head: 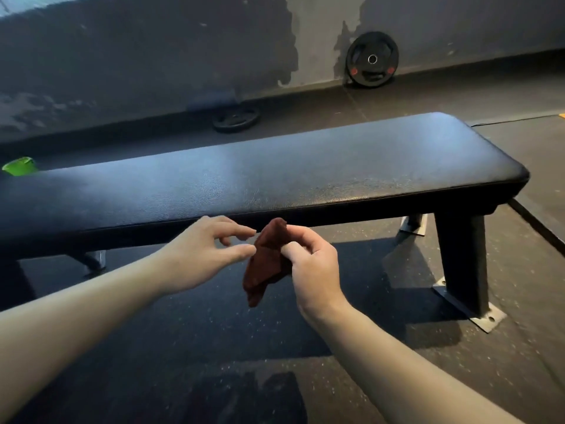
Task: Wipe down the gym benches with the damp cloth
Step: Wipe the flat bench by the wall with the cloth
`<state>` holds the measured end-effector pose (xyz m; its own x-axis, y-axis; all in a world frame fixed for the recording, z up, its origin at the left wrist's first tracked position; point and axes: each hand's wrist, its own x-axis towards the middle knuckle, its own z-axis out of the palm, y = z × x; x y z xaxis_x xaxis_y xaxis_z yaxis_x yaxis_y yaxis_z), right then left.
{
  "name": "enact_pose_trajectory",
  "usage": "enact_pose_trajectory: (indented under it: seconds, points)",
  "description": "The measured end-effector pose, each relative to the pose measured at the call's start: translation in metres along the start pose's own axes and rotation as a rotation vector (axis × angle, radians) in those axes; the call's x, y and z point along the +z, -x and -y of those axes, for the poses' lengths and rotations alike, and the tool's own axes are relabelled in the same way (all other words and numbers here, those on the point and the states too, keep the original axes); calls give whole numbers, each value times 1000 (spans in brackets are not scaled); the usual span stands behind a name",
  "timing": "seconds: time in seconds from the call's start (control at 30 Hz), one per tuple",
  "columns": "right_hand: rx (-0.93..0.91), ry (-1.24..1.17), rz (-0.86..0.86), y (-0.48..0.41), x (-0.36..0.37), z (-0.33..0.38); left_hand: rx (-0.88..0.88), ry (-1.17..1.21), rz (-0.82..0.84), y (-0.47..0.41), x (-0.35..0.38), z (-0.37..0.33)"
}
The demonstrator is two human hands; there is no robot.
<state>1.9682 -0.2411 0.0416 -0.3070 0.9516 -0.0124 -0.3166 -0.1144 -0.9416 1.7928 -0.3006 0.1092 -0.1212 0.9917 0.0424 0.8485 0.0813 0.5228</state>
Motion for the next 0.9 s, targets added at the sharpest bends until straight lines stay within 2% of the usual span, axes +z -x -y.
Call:
enact_pose_trajectory:
  seconds: [0.07,0.13,0.27,0.43,0.57,0.67,0.8,0.9]
  points:
    - [5,0,83,0,6,-1,-78,94,64,13,-2,-1]
    - [12,-13,129,-1,13,-4,-187,172,48,22,-3,-1]
    - [43,-47,155,-7,33,-16,-374,225,-82,36,-5,2]
    - [22,-22,112,-12,61,-26,-521,106,-223,42,-17,-1]
    - [40,172,36,-2,61,-30,-473,-39,-211,34,-21,-4]
    - [133,288,9,-3,51,-23,-452,-65,-236,30,-8,-7]
    - [307,56,60,6,44,-15,-315,-112,-225,28,18,-2]
    - [360,-15,13,11,42,-22,-224,-104,-199,29,28,4]
